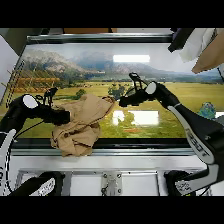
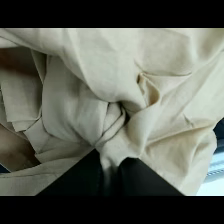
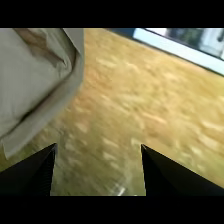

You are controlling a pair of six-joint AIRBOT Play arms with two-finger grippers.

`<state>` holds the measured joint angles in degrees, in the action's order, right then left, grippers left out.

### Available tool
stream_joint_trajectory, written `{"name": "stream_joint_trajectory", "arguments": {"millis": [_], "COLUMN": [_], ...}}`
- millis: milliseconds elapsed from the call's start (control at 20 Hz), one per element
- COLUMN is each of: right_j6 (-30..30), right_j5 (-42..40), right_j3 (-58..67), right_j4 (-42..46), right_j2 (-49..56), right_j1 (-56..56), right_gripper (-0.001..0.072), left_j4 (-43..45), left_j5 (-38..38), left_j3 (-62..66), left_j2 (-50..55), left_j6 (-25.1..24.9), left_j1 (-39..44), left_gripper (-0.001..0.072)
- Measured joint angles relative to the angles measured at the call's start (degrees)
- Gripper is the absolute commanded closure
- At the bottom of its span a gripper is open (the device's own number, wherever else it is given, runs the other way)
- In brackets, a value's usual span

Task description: Fold the clothes and pants, and hang the long-sleeved shirts on hangers.

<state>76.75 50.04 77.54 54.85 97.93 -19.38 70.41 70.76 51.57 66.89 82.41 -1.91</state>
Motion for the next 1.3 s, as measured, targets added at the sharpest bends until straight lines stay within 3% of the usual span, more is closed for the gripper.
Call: {"name": "stream_joint_trajectory", "arguments": {"millis": [250, 350, 400, 450, 600, 750, 1000, 1050, 1100, 1150, 1300], "right_j6": [0.0, 0.0, 0.0, -0.26, -1.88, -1.86, -0.39, -0.33, -0.2, -0.2, -0.15], "right_j5": [-0.98, -1.49, -1.99, -2.69, -3.54, -1.81, 6.58, 7.56, 7.93, 8.35, 10.01], "right_j3": [9.7, 12.31, 13.18, 13.92, 15.41, 19.41, 32.68, 34.77, 36.28, 37.31, 38.95], "right_j4": [-7.8, -9.46, -9.92, -10.43, -9.16, -0.94, 10.08, 11.19, 12.33, 13.29, 16.31], "right_j2": [11.13, 13.35, 14.08, 14.62, 14.14, 9.38, -2.36, -4.61, -6.73, -8.5, -12.09], "right_j1": [-3.17, -4.26, -4.68, -5.03, -4.79, -1.49, 8.07, 9.64, 10.86, 11.82, 13.33], "right_gripper": [0.0148, 0.0371, 0.061, 0.0701, 0.0701, 0.0703, 0.0703, 0.0702, 0.0702, 0.0703, 0.0702], "left_j4": [0.0, -0.02, -0.02, -0.11, -1.9, -4.28, -5.4, -5.4, -5.38, -5.38, -5.53], "left_j5": [0.74, 0.87, 0.9, 1.01, 1.27, 0.17, -7.48, -9.31, -10.1, -10.64, -12.61], "left_j3": [0.07, 0.07, 0.09, 0.09, 0.39, 4.42, 17.22, 19.74, 22.05, 24.15, 29.03], "left_j2": [0.02, 0.02, 0.02, 0.02, -1.14, -3.65, -5.2, -4.44, -3.3, -1.81, 3.02], "left_j6": [-0.02, -0.02, 0.0, 0.0, 0.02, 0.04, 0.07, 0.04, 0.02, 0.02, 0.52], "left_j1": [-0.04, -0.04, -0.04, -0.04, 0.15, 3.65, 21.7, 25.75, 29.38, 32.89, 38.8], "left_gripper": [0.0693, 0.0693, 0.0693, 0.0693, 0.0693, 0.0694, 0.0688, 0.0438, 0.0091, 0.0044, 0.0044]}}
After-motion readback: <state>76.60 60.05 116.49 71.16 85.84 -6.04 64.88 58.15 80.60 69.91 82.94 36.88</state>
